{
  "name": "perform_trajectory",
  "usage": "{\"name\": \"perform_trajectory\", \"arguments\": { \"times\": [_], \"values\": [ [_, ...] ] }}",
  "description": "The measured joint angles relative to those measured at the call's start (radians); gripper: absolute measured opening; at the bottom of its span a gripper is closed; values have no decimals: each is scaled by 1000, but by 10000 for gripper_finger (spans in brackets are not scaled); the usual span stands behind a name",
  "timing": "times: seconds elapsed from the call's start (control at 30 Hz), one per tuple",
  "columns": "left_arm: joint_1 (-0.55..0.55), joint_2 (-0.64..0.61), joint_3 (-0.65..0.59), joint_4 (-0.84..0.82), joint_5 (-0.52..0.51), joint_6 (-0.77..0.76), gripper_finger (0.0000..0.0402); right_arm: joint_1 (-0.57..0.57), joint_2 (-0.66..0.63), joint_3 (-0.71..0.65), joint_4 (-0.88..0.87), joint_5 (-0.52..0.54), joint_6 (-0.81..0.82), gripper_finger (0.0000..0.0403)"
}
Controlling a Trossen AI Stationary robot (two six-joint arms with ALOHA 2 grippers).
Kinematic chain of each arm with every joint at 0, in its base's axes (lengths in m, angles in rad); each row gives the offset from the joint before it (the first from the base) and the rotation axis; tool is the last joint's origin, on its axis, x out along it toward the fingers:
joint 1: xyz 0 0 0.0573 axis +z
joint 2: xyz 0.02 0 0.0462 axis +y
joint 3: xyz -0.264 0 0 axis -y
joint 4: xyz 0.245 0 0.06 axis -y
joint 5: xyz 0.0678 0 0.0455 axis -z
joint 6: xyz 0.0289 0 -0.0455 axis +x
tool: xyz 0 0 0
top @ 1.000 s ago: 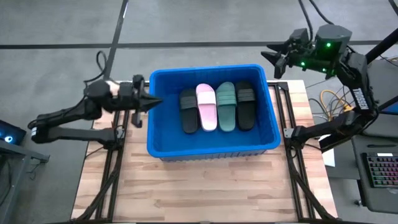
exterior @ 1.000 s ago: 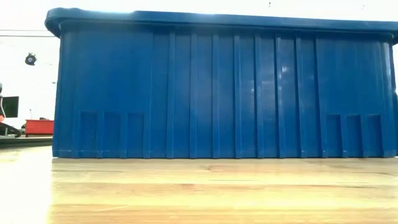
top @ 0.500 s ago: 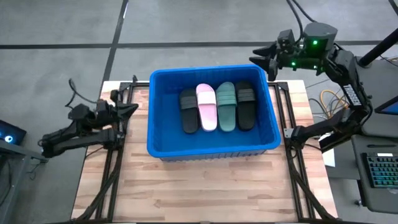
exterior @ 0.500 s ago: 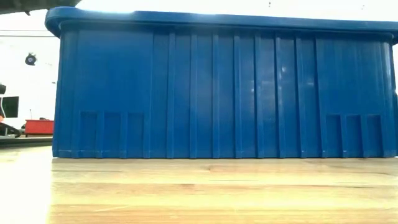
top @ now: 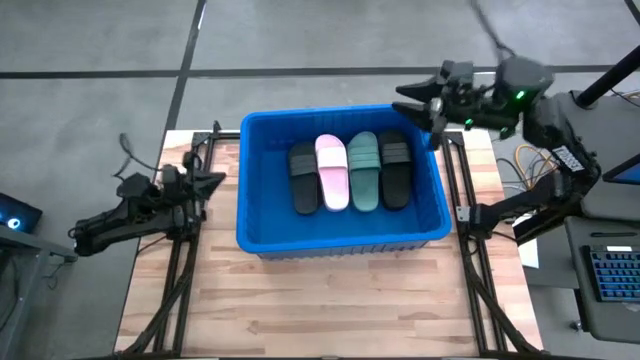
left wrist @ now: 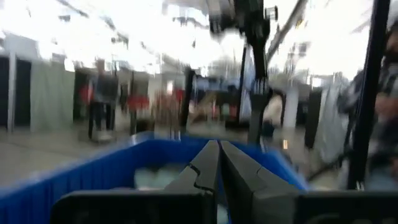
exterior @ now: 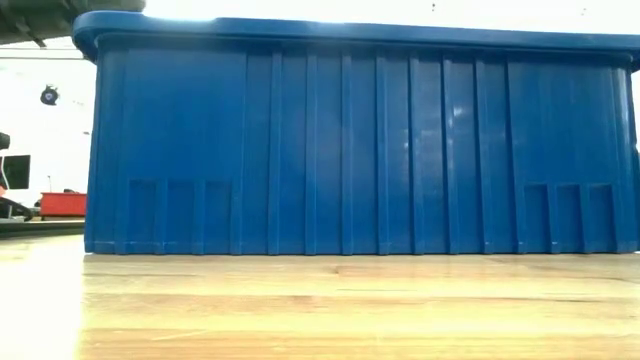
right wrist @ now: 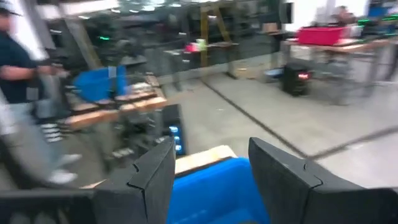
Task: Pick and place slides into bin
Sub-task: Return to Home Position
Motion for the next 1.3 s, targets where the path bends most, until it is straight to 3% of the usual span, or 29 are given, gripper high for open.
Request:
{"name": "perform_trajectory", "arguments": {
  "times": [0.1, 0.23, 0.37, 0.77, 1.3],
  "values": [
    [0, 0, 13, 21, -16, 40, 0, 100, -9, -94, 83, 160, -27, 194],
    [0, 2, 32, 20, -15, 75, 0, 190, -20, -303, 391, 84, -31, 192],
    [0, -1, 35, 17, -15, 88, 0, 238, -39, -500, 657, 78, -48, 181],
    [0, -1, 36, 18, -6, 89, 0, 245, -405, -1072, 1044, 169, -16, 103],
    [0, 0, 35, 18, 7, 86, 0, 246, -897, -1572, 1087, 109, 9, 10]
  ]
}}
